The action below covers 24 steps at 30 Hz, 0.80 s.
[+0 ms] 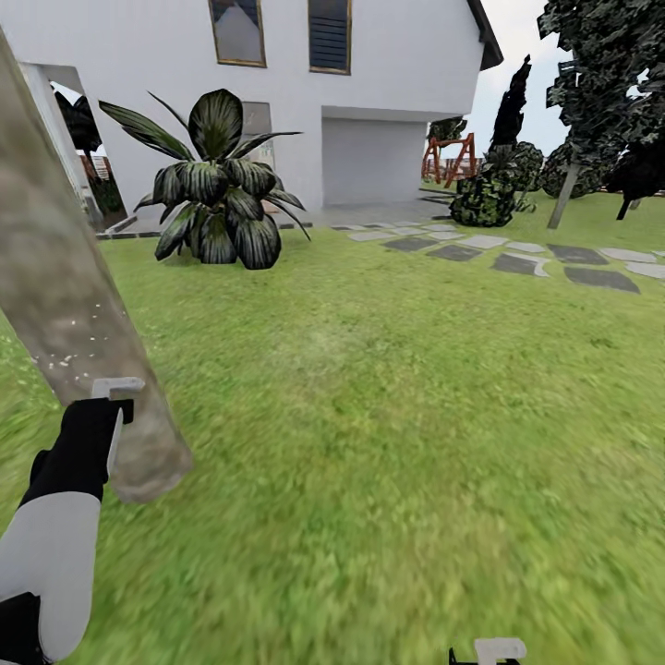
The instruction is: In the garden, pick up the pesticide atomizer on the floor and spray pesticide onto both trees until each tree trunk is fully covered.
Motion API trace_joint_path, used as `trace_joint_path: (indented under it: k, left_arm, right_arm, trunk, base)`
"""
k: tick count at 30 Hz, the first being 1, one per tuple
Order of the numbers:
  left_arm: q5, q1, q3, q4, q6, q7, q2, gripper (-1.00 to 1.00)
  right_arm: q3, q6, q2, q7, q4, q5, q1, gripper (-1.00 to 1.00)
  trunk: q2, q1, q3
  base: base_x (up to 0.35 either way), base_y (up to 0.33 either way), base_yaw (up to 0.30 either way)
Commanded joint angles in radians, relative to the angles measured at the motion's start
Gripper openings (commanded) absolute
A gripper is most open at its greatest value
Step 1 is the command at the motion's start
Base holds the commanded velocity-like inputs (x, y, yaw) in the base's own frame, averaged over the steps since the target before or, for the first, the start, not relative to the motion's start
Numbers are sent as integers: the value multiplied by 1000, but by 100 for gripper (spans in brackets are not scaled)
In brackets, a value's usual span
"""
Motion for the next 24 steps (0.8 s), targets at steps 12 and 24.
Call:
trace_joint_path:
  k: [12,24]
  left_arm:
    - [4,9,73,17,1,5,30,-100]
    - [4,38,73,17,-1,5,29,-100]
  right_arm:
    - [5,0,0,-8,1,6,-1,100]
    - [8,-5,17,-6,-138,6,-1,100]
  trunk:
    - [0,0,-1]
    - [0,0,-1]
  base:
    - [174,90,0]
    - [-82,50,0]
